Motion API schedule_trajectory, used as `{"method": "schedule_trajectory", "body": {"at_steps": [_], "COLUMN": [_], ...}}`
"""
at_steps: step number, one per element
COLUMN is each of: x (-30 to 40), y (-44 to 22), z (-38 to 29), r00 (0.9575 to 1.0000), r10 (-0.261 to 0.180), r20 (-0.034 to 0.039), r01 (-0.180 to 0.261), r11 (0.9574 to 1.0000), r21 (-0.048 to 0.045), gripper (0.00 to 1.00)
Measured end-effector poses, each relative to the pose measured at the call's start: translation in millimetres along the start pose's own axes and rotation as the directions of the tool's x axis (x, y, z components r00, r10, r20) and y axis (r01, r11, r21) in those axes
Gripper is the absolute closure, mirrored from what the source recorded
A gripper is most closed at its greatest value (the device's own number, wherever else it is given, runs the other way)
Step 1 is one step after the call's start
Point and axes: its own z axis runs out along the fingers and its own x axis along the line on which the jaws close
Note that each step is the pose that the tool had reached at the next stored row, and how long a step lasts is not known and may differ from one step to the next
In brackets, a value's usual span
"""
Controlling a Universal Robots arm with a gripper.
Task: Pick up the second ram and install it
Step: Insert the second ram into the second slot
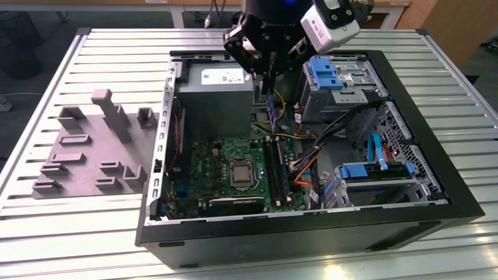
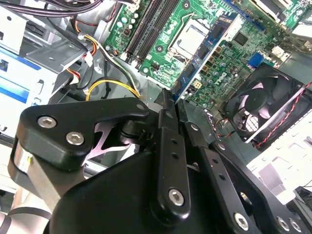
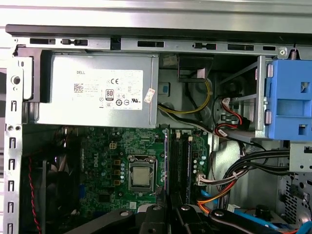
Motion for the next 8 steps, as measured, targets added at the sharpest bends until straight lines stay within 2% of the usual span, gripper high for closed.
{"method": "schedule_trajectory", "body": {"at_steps": [7, 8], "x": [0.0, -0.1], "y": [-0.1, -0.1], "z": [2.4, 6.6], "r00": [1.0000, 1.0000], "r10": [0.000, 0.000], "r20": [0.0000, 0.0000], "r01": [0.000, 0.000], "r11": [1.0000, 1.0000], "r21": [0.0000, 0.0000], "gripper": [0.86, 0.86]}}
